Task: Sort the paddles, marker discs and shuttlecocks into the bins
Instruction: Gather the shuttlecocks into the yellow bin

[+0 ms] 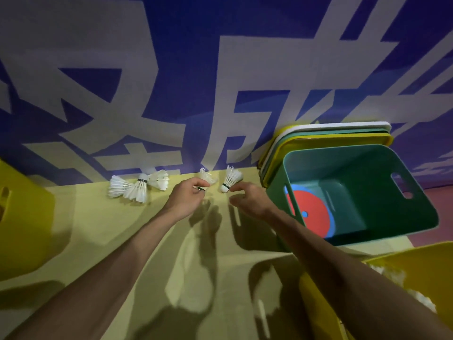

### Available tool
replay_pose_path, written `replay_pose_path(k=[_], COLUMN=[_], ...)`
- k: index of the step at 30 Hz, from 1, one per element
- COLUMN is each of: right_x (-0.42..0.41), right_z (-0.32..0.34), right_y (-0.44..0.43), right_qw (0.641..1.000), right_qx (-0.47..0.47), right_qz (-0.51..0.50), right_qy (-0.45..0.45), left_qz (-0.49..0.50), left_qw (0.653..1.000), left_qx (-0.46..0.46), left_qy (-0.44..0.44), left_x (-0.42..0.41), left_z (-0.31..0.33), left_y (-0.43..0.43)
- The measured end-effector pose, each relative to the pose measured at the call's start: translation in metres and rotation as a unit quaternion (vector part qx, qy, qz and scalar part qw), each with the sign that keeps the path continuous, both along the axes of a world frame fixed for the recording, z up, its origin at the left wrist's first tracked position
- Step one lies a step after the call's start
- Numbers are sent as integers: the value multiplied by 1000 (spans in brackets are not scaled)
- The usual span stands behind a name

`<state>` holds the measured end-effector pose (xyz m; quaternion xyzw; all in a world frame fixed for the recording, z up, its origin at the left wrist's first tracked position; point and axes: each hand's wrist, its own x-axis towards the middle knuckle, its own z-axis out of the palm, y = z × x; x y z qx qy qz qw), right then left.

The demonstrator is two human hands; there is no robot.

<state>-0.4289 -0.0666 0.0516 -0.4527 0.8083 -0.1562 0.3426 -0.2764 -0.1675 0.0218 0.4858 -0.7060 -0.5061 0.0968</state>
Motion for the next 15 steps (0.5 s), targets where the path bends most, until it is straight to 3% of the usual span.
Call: replay_pose_path(k=[7, 12, 15], right_x=[-18, -27, -28], right_z=[-31, -47, -56], right_y=[-29, -48, -60], right_qw=[1000, 998, 999], right_qx=[3, 30, 43], right_qz=[-4, 50, 14], right_qy=[20, 39, 25], left_qz=[-127, -183, -204], left_qw=[989, 974, 962], left_qx=[-54, -93, -127], left_qy=[-46, -92, -131], left_x=[-18, -25, -28], left_z=[-36, -53, -60], left_y=[-33, -50, -54])
